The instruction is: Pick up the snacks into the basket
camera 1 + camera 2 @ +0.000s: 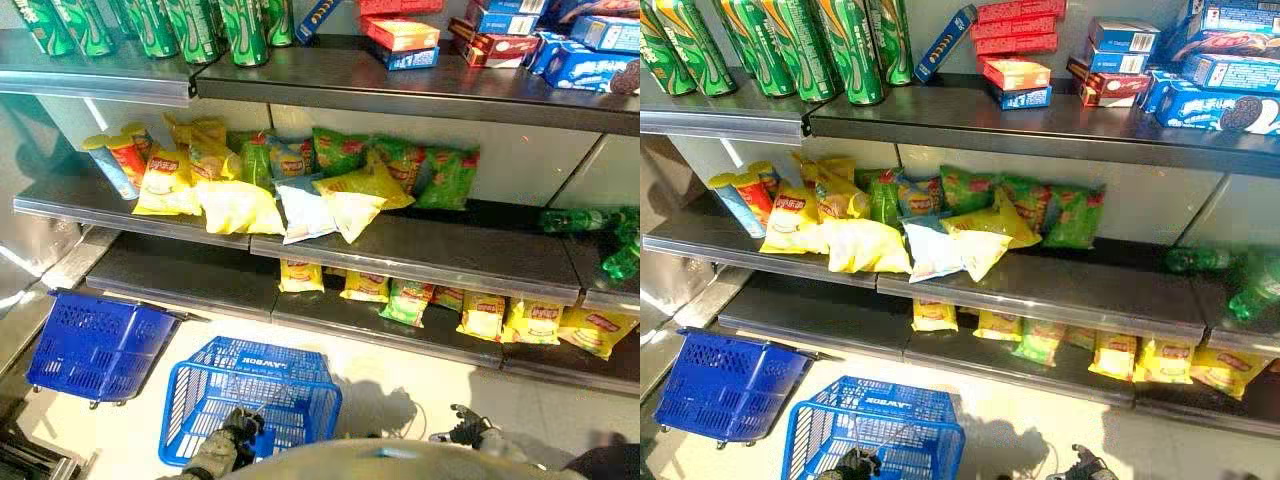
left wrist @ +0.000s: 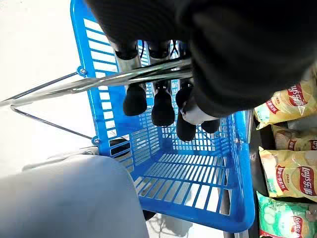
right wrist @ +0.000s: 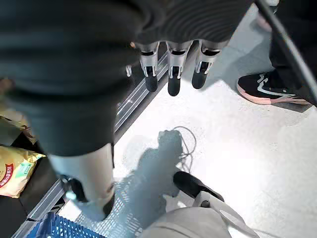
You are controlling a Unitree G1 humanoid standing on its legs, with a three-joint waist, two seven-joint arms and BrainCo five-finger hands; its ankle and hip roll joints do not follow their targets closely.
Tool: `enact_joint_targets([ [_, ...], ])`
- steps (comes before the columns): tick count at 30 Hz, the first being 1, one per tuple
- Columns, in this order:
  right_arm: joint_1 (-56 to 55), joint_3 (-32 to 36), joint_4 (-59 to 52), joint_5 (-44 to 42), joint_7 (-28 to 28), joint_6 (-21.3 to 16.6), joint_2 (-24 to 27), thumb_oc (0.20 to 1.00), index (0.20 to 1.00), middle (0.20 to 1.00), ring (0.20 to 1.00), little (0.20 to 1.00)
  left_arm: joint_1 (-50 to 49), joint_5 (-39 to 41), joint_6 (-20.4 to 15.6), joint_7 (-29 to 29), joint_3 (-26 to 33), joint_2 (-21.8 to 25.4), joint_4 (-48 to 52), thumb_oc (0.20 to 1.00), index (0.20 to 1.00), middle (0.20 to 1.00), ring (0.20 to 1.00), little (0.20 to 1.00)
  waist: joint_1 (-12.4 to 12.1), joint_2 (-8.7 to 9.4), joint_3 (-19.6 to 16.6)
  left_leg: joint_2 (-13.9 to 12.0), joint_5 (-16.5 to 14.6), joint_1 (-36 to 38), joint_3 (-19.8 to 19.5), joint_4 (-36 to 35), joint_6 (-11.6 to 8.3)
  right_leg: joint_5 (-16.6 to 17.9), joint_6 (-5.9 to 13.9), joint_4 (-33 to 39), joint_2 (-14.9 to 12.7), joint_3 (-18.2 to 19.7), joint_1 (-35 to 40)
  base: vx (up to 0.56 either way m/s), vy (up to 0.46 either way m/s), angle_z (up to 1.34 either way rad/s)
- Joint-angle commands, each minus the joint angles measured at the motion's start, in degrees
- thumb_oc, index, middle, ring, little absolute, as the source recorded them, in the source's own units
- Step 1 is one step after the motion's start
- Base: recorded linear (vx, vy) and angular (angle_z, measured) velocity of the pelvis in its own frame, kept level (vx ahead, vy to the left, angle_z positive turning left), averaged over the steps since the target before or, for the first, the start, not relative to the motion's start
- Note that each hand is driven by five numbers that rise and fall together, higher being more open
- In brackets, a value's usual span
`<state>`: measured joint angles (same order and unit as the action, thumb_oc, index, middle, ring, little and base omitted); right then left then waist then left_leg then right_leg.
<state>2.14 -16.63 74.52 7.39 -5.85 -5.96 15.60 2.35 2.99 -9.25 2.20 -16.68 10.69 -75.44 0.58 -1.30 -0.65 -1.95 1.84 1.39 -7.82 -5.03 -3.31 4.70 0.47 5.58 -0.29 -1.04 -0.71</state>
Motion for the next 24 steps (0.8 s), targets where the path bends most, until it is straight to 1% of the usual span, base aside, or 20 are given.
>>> enact_joint_targets([
  [1,2.0,-1.1,0.7,0.4,-0.8,-1.5,-0.6,1.000,1.000,1.000,1.000,1.000,1.6,-1.3,-0.9,-0.4,1.1,0.0,-3.1,0.200,0.200,0.200,0.200,0.200,-0.7,3.15,0.1,2.3,-2.1,-0.9,-0.3,0.1,1.04,-3.0,7.04,-0.6,-4.3,1.6,-0.2,-0.10,-0.134,0.01],
  [5,2.1,-0.6,-0.6,-0.5,-1.2,-1.8,-0.5,1.000,1.000,1.000,1.000,1.000,1.7,-0.5,-1.0,-0.1,1.8,0.2,-2.8,0.200,0.200,0.200,0.200,0.200,-0.6,3.16,0.3,2.2,-2.1,-1.1,-0.5,0.1,1.01,-3.0,7.02,-0.6,-4.3,1.4,-0.2,0.00,0.000,0.00],
  [6,2.2,0.4,-1.7,-2.0,-1.5,-2.4,-0.4,1.000,1.000,1.000,1.000,1.000,1.7,0.0,-1.3,0.0,2.3,0.4,-2.5,0.200,0.200,0.200,0.200,0.200,-0.6,3.21,0.4,2.2,-2.1,-1.1,-0.5,0.2,1.01,-3.1,7.04,-0.6,-4.3,1.4,-0.2,0.00,0.000,0.00],
  [8,2.2,2.5,-6.0,-6.1,-2.6,-3.4,-0.2,1.000,1.000,1.000,1.000,1.000,1.5,1.8,-2.0,1.1,2.9,0.9,0.0,0.200,0.200,0.200,0.200,0.200,-0.4,3.20,0.6,2.2,-2.1,-1.1,-0.3,0.2,1.00,-3.1,7.08,-0.6,-4.2,1.6,-0.3,0.00,0.000,0.00],
  [10,1.0,4.3,-15.0,-8.8,-4.0,-4.9,0.9,1.000,1.000,1.000,1.000,1.000,1.0,3.4,-3.2,3.0,3.2,1.7,4.8,0.200,0.200,0.200,0.200,0.200,-0.2,3.12,0.9,2.1,-2.0,-1.2,0.0,0.3,1.01,-3.1,7.19,-0.6,-4.2,1.8,-0.4,0.00,0.016,-0.06],
  [11,-0.4,5.5,-22.8,-9.8,-4.4,-5.7,1.9,1.000,1.000,1.000,1.000,1.000,0.2,4.7,-4.1,3.5,2.9,2.3,9.3,0.200,0.200,0.200,0.200,0.200,0.0,3.09,0.9,2.0,-2.0,-1.2,0.0,0.2,1.04,-3.2,7.25,-0.6,-4.2,1.8,-0.4,0.04,0.019,-0.11],
  [12,-1.7,6.7,-28.2,-10.0,-4.8,-6.5,3.5,1.000,1.000,1.000,1.000,1.000,-1.2,6.0,-5.1,3.3,2.6,3.2,14.6,0.200,0.200,0.200,0.200,0.200,0.1,3.10,0.9,1.9,-2.2,-0.8,0.0,0.2,1.07,-3.4,7.38,-0.6,-4.1,1.7,0.0,0.04,0.013,-0.09],
  [13,-1.8,6.7,-28.3,-10.0,-4.7,-6.4,3.5,1.000,1.000,1.000,1.000,1.000,-1.3,6.1,-5.1,3.3,2.6,3.2,14.7,0.200,0.200,0.200,0.200,0.200,0.1,3.10,0.9,1.9,-2.2,-0.8,0.0,0.2,1.07,-3.4,7.37,-0.6,-4.1,1.7,0.0,0.04,0.006,-0.03],
  [14,-2.3,7.3,-31.9,-10.2,-4.9,-6.8,4.4,1.000,1.000,1.000,1.000,1.000,-1.9,7.3,-5.5,3.2,2.7,3.8,18.0,0.200,0.200,0.200,0.200,0.200,0.1,3.17,0.8,1.9,-2.3,-0.6,-0.1,0.1,1.11,-3.5,7.40,-0.6,-4.2,1.8,0.3,0.00,0.000,0.00],
  [18,-3.2,11.6,-49.4,-11.5,-4.8,-8.4,7.8,1.000,1.000,1.000,1.000,1.000,-5.3,11.5,-7.4,2.5,4.7,7.1,34.8,0.200,0.200,0.200,0.200,0.200,0.1,3.43,0.9,1.8,-2.5,-0.3,-0.1,0.2,1.28,-3.6,7.62,-0.6,-4.3,1.9,0.6,0.02,0.002,0.00],
  [21,-2.4,14.2,-57.9,-8.2,-5.3,-8.9,10.9,1.000,1.000,1.000,1.000,1.000,-8.5,13.3,-7.2,1.0,6.4,9.1,47.2,0.200,0.200,0.200,0.200,0.200,-0.3,3.72,1.1,1.7,-2.7,-0.2,-0.2,0.2,1.47,-3.7,7.61,-0.6,-4.3,2.1,0.6,0.02,0.012,-0.05],
  [22,-1.9,14.7,-57.7,-7.9,-5.6,-9.0,11.3,1.000,1.000,1.000,1.000,1.000,-9.1,13.7,-7.2,0.5,6.7,9.5,49.7,0.200,0.200,0.200,0.200,0.200,-0.4,3.82,1.1,1.7,-2.8,-0.2,-0.3,0.3,1.52,-3.7,7.62,-0.6,-4.3,2.1,0.6,0.01,0.009,-0.04],
  [24,0.6,16.0,-62.1,-6.9,-6.1,-9.0,13.1,1.000,1.000,1.000,1.000,1.000,-10.1,15.0,-6.9,-0.2,7.5,10.6,56.5,0.200,0.200,0.200,0.200,0.200,-0.7,4.28,1.6,1.6,-3.0,-0.5,-0.4,0.4,1.62,-3.6,7.62,-0.6,-4.3,2.3,0.4,0.00,0.000,0.00],
])
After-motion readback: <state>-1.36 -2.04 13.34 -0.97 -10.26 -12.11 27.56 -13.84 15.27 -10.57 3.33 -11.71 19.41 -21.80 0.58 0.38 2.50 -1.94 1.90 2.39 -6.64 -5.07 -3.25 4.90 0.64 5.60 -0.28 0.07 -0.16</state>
